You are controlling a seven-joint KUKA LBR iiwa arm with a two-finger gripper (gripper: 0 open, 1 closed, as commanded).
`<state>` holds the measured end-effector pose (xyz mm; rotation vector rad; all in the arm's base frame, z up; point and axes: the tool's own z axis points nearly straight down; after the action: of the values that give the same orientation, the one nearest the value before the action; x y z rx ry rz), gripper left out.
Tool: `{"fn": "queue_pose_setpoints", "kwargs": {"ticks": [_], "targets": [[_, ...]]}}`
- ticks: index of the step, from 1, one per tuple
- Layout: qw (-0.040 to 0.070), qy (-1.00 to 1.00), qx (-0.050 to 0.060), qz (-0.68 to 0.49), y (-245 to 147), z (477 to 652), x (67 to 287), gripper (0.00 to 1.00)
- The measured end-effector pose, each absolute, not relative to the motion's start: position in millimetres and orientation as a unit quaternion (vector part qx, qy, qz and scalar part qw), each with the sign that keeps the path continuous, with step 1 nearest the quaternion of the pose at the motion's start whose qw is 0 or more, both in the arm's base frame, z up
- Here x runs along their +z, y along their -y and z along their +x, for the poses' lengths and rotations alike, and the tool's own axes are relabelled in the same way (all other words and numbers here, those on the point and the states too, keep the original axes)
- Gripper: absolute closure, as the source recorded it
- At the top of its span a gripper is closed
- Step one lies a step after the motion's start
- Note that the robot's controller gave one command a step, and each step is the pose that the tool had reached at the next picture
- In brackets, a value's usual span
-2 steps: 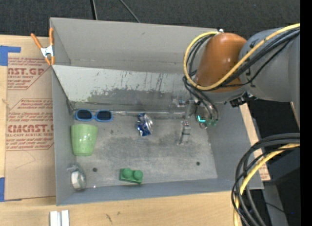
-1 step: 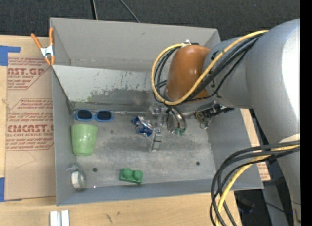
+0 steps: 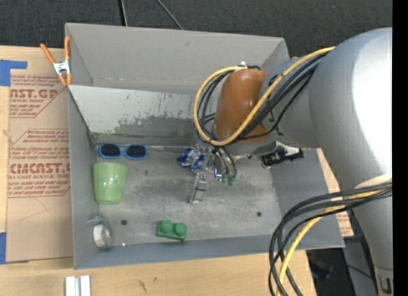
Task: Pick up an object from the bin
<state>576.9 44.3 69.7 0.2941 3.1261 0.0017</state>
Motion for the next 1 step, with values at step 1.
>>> {"fn": "queue_pose_setpoints", "kwargs": {"ticks": [1], "targets": [[0.001,-0.996,0.0,0.093,-43.9,577.2,70.5,1.0]]}}
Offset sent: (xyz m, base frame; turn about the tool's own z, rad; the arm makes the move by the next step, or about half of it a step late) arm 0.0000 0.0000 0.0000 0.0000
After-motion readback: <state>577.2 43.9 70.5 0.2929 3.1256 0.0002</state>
